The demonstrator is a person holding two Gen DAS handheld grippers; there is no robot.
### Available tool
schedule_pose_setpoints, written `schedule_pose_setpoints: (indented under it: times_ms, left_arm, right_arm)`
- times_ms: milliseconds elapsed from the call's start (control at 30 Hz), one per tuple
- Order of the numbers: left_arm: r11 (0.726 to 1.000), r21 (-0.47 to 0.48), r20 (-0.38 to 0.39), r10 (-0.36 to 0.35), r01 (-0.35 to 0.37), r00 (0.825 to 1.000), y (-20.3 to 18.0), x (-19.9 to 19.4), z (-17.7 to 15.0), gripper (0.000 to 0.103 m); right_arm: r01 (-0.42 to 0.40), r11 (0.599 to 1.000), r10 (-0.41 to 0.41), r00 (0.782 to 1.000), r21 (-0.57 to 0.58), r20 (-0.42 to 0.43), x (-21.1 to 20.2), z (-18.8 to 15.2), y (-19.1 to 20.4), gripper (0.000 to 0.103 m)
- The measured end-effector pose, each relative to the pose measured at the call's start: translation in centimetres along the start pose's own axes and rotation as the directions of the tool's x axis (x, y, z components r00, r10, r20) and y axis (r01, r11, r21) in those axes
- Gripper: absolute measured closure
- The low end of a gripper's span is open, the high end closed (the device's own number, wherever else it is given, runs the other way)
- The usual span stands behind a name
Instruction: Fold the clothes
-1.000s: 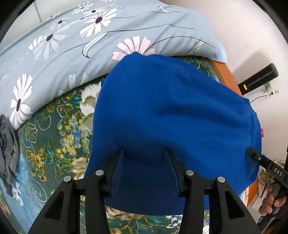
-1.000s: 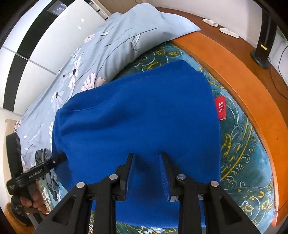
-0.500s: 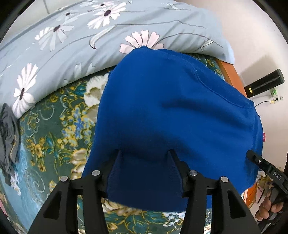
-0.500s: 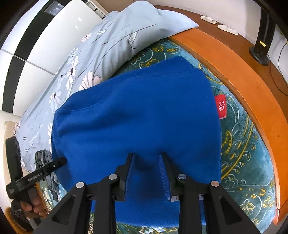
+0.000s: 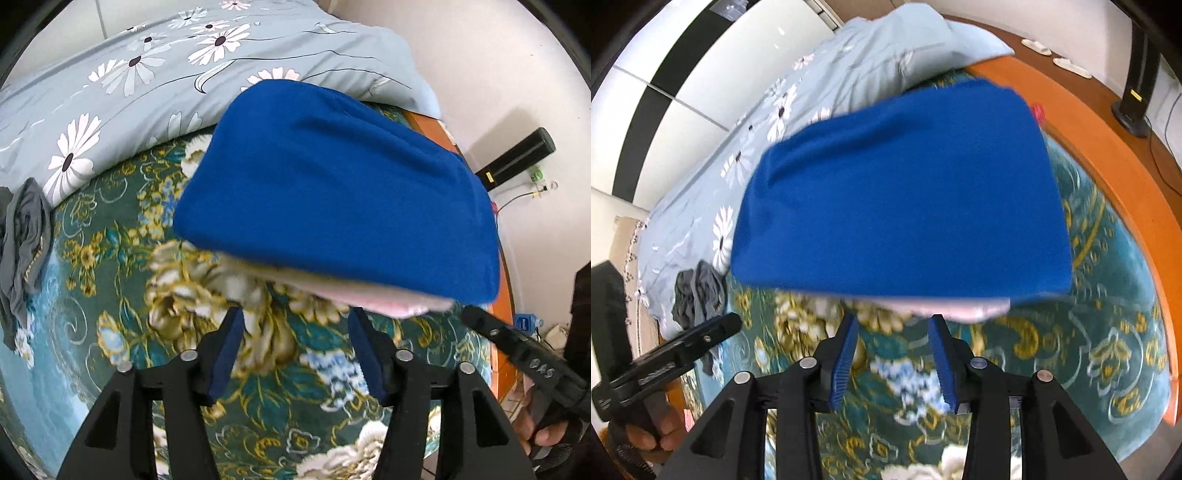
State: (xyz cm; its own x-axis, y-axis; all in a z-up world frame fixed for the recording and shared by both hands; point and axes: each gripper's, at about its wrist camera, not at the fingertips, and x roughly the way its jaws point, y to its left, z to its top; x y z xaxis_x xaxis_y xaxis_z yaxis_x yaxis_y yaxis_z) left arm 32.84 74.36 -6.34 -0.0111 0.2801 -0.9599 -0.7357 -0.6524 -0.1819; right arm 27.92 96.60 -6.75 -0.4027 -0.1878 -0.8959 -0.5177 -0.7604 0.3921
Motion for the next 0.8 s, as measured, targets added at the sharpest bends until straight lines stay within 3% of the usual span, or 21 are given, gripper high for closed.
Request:
schedule_pose_setpoints:
  times_ms: [200, 600, 700, 800]
  left_arm:
    - [0.999, -0.023, 0.039, -0.047, 0.048, 0.998, -0.5, -1.8, -4.1, 0.038]
    - [0.998, -0.036, 0.082, -0.052, 0.055, 0.995, 0.3, -3.9, -9.7, 0.035]
    - [0.995, -0.074, 0.081, -0.060, 0.066, 0.995, 0.8, -4.2, -10.6, 0.023]
    - [0.994, -0.093, 0.087, -0.049, 0.057, 0.995, 0.8, -4.7, -11.2, 0.023]
  right_arm:
    - [0.048, 0.999, -0.048, 0.999, 0.003, -0.002, -1.0, -3.7, 0.1, 0.043]
    - [0.153, 0.987, -0.148, 0.986, -0.057, 0.081, -5.5, -8.8, 3.3, 0.024]
    - [0.168, 0.983, -0.161, 0.983, -0.078, 0.086, -6.1, -9.9, 3.8, 0.019]
    - [0.183, 0.978, -0.174, 0.981, -0.103, 0.088, -6.4, -10.4, 3.5, 0.017]
